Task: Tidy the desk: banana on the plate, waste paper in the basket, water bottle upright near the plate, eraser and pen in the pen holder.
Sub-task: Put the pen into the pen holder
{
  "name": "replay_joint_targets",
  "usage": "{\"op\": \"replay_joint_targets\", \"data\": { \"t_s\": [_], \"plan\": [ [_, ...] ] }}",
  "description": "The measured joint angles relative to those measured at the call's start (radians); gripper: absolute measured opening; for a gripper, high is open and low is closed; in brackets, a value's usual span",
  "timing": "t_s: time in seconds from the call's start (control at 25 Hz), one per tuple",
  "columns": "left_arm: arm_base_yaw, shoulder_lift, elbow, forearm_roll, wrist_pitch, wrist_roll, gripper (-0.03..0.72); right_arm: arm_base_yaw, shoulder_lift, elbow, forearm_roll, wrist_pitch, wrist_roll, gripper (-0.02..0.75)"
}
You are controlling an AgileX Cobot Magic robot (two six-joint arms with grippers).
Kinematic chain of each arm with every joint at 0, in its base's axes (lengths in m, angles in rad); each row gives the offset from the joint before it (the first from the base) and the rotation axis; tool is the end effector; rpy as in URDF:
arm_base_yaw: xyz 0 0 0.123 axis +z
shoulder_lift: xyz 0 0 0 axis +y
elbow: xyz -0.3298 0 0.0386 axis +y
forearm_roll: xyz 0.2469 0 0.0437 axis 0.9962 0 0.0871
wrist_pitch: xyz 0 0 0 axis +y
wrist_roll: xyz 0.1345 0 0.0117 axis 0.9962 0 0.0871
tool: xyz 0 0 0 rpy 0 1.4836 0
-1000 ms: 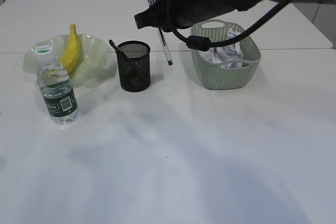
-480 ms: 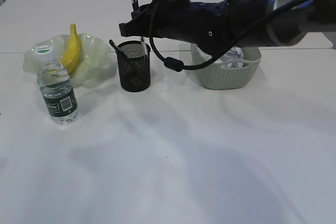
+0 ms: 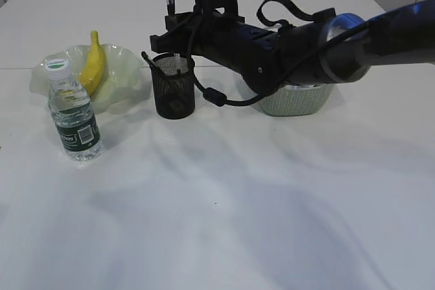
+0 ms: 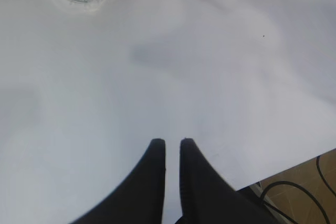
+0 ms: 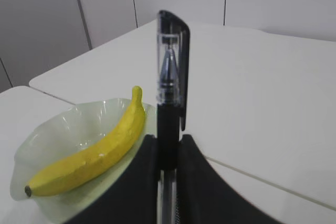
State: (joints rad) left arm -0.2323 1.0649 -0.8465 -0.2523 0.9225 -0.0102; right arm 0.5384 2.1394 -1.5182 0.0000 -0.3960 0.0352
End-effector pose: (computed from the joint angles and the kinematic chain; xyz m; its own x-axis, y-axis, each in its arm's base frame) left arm 0.1803 -0.0703 0.3054 -0.8801 0.0432 -0.4729 0.1822 0.9503 -0.2523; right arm 0.4894 0.2923 0.2533 -0.1361 -0.0403 -0.9899 -0.5083 0.8605 0.0349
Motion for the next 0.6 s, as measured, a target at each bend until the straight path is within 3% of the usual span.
{"op": "replay_joint_targets", "data": {
  "t_s": [0.6],
  "plan": [
    [0.000, 0.000, 0.000, 0.000, 0.000, 0.000, 0.060, -0.029, 0.089, -0.057, 0.019, -0.092, 0.000, 0.043]
  ]
}}
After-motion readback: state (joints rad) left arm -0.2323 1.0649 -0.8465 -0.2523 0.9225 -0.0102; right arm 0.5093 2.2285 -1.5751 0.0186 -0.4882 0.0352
